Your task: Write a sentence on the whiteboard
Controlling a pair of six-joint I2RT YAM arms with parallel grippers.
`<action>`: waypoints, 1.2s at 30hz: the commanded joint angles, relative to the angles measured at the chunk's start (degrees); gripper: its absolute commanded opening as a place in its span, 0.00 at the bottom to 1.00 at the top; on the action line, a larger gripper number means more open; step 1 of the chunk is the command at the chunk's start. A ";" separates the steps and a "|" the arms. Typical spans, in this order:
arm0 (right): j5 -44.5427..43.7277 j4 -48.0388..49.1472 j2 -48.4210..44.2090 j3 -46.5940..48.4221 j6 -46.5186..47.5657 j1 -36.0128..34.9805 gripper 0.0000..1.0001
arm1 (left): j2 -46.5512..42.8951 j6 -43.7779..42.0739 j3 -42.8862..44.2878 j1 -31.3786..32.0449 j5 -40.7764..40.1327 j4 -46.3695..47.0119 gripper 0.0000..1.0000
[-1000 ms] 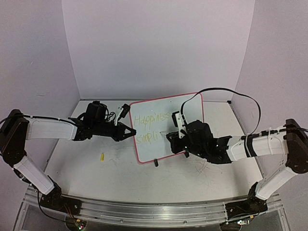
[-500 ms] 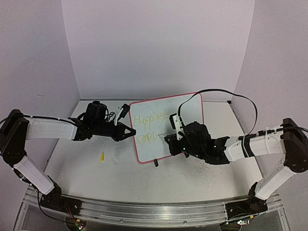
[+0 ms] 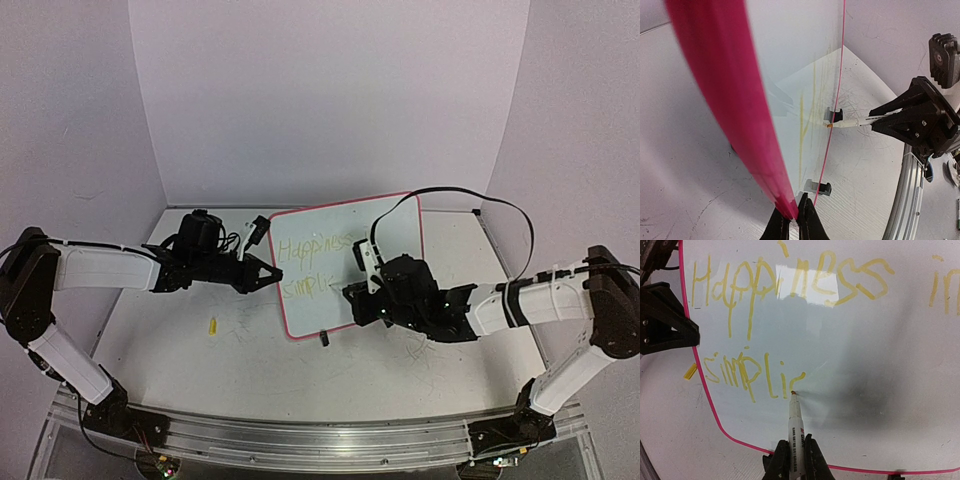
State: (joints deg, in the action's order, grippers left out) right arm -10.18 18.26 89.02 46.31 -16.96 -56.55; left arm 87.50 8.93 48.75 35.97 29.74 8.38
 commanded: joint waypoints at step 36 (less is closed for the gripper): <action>0.30 2.32 -2.77 1.15 1.85 3.37 0.00 | 0.19 -4.36 1.85 0.16 -4.01 -2.65 0.00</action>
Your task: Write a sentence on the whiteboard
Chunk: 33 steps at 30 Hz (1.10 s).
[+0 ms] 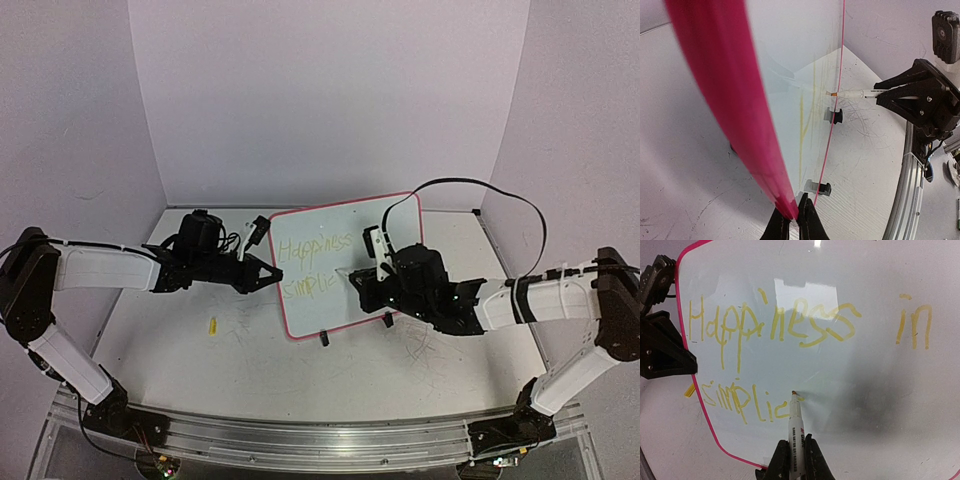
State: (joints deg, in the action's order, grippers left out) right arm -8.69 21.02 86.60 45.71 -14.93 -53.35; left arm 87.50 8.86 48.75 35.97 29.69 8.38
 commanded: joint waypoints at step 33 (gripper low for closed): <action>-2.41 2.72 0.63 -0.28 -1.57 -0.01 0.00 | 0.23 -4.36 1.87 0.16 -3.93 -2.75 0.00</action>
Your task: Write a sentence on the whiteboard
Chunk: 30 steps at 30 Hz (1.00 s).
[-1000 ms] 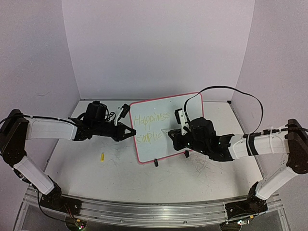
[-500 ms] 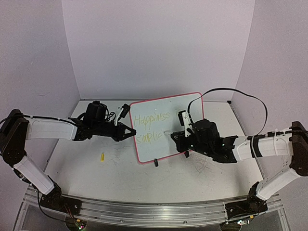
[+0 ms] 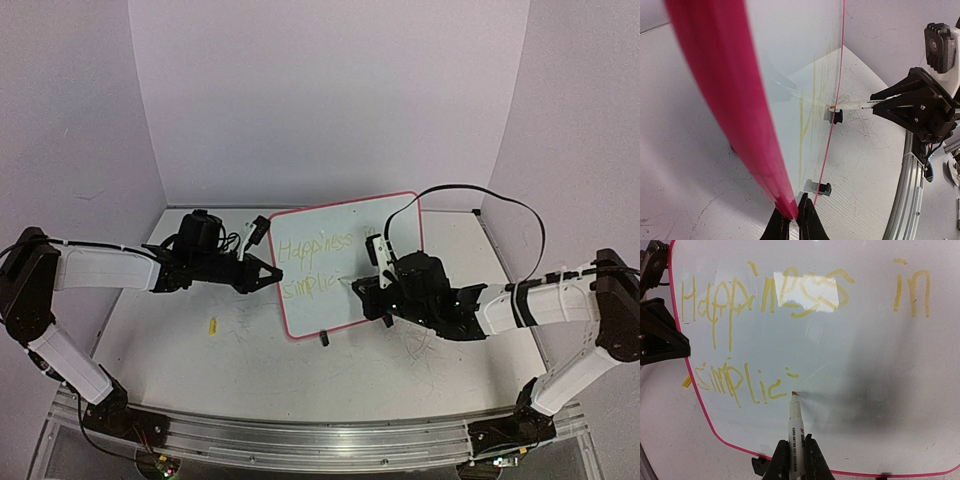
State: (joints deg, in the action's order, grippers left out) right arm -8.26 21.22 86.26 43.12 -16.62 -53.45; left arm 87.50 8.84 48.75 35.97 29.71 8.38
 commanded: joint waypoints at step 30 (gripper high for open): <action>-2.00 -1.54 0.52 -1.36 -3.72 -1.43 0.00 | 0.47 -4.18 1.96 0.16 -3.71 -2.73 0.00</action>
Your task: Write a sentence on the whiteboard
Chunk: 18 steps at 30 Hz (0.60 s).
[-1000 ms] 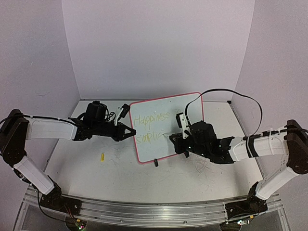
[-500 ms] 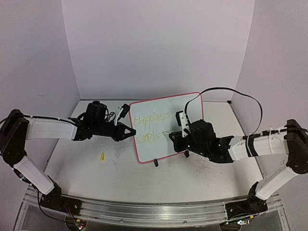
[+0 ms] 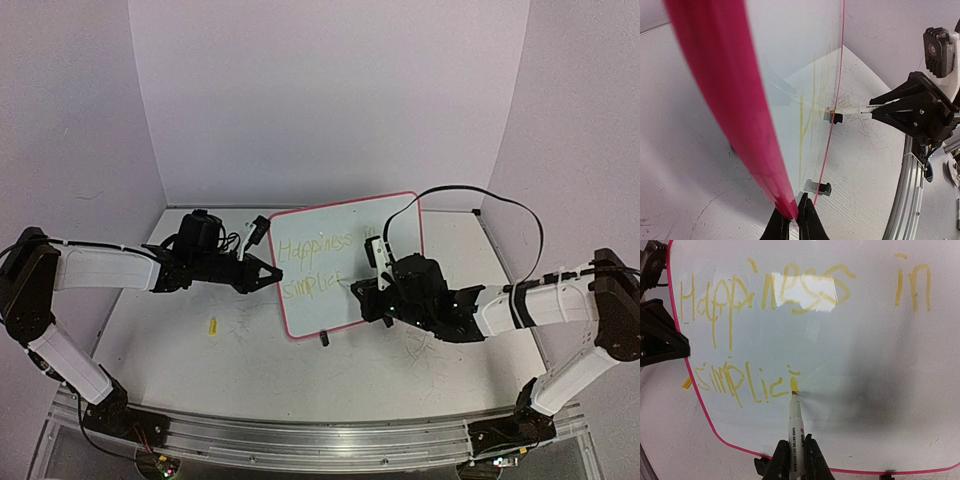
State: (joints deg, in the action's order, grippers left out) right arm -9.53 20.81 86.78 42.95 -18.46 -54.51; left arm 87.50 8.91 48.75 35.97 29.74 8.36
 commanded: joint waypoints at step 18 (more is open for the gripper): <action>-0.34 0.90 -4.96 0.98 0.42 0.82 0.00 | 0.59 -4.34 2.01 0.17 -3.61 -2.75 0.00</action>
State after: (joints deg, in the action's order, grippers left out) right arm -9.15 19.91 83.23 41.78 -19.33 -54.65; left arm 87.50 8.80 48.75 35.97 29.74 8.38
